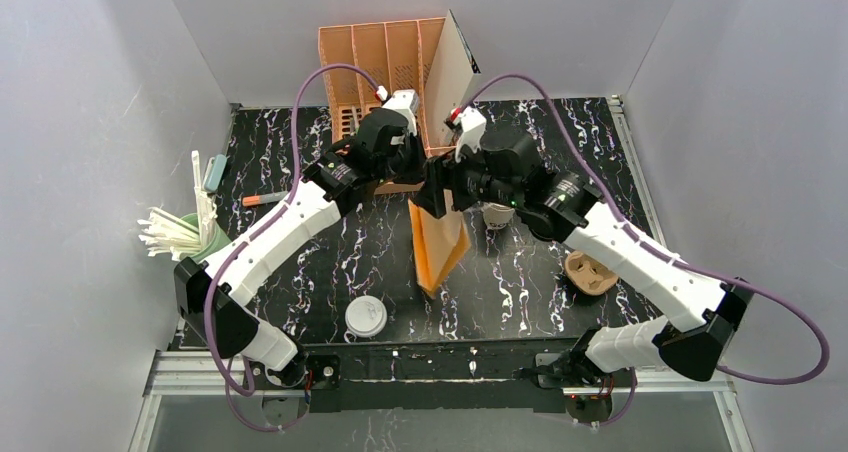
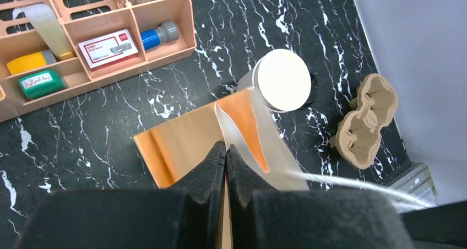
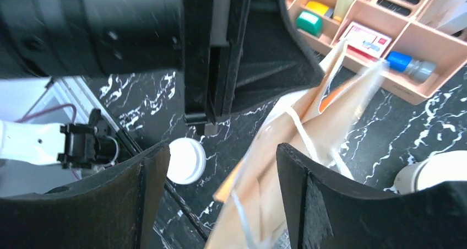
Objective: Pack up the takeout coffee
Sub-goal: Open the takeout bag at the center of the board.
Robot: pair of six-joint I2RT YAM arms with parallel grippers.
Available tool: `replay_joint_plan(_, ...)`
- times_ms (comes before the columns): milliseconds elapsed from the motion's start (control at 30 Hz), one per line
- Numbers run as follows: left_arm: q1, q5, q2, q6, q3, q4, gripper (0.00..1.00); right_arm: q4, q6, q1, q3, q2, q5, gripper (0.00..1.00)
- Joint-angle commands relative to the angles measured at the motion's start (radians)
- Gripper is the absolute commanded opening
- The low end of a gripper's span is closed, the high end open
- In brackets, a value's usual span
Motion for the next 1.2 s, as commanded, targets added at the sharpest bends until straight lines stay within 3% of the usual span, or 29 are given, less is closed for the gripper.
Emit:
replay_joint_plan(0,0.001,-0.03,-0.022,0.029,0.039,-0.024,0.0,-0.111,0.054,0.003,0.145,-0.049,0.118,0.8)
replay_joint_plan(300,0.002,0.007,-0.064,-0.001,-0.023,0.056,0.0,-0.212,0.091,0.001,0.229,-0.068,0.26,0.87)
replay_joint_plan(567,0.002,0.032,-0.125,-0.049,-0.085,0.122,0.0,-0.303,0.157,-0.006,0.262,-0.022,0.308,0.73)
replay_joint_plan(800,0.002,0.025,-0.219,-0.098,-0.166,0.193,0.0,-0.221,0.199,-0.005,0.188,-0.052,0.259,0.64)
replay_joint_plan(1167,0.002,0.035,-0.295,-0.138,-0.231,0.238,0.0,-0.165,0.255,-0.004,0.192,-0.017,0.158,0.7)
